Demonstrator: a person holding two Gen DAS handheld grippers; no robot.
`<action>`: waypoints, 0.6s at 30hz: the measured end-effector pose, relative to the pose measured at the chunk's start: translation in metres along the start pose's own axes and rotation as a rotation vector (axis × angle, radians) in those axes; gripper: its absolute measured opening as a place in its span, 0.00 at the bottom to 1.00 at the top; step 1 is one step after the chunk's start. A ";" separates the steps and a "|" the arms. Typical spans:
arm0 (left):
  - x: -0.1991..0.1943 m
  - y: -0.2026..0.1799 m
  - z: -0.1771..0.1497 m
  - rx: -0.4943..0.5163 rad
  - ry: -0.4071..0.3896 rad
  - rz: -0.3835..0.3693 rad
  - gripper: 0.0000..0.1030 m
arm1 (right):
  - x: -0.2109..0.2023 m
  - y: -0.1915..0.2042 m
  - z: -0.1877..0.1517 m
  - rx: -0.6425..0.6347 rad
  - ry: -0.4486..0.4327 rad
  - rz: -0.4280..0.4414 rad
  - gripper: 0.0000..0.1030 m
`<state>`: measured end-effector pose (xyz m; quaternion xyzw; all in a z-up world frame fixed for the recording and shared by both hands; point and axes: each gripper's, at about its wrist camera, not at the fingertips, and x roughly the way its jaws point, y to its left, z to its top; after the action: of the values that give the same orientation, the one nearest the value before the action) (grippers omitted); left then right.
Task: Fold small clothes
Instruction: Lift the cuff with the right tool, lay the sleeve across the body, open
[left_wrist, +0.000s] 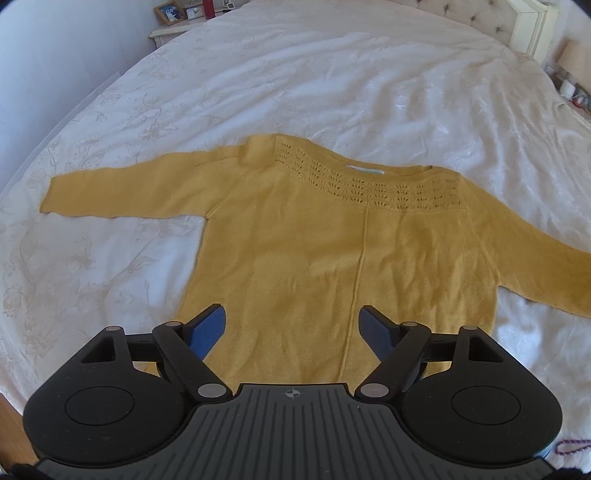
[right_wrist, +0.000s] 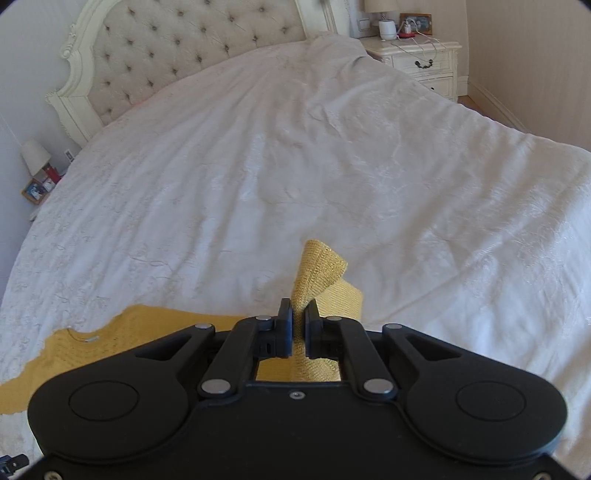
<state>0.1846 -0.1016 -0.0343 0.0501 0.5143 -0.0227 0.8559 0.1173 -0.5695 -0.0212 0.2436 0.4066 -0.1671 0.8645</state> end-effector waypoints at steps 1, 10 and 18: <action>0.002 0.006 0.001 0.005 -0.002 0.000 0.77 | -0.001 0.018 0.001 -0.009 -0.005 0.022 0.11; 0.023 0.079 0.011 0.035 -0.005 0.025 0.77 | 0.020 0.203 -0.009 -0.089 -0.003 0.296 0.11; 0.043 0.146 0.019 0.024 0.022 0.061 0.77 | 0.085 0.343 -0.064 -0.191 0.120 0.443 0.11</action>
<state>0.2345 0.0417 -0.0549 0.0760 0.5217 -0.0023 0.8498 0.2970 -0.2586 -0.0250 0.2533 0.4077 0.0805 0.8736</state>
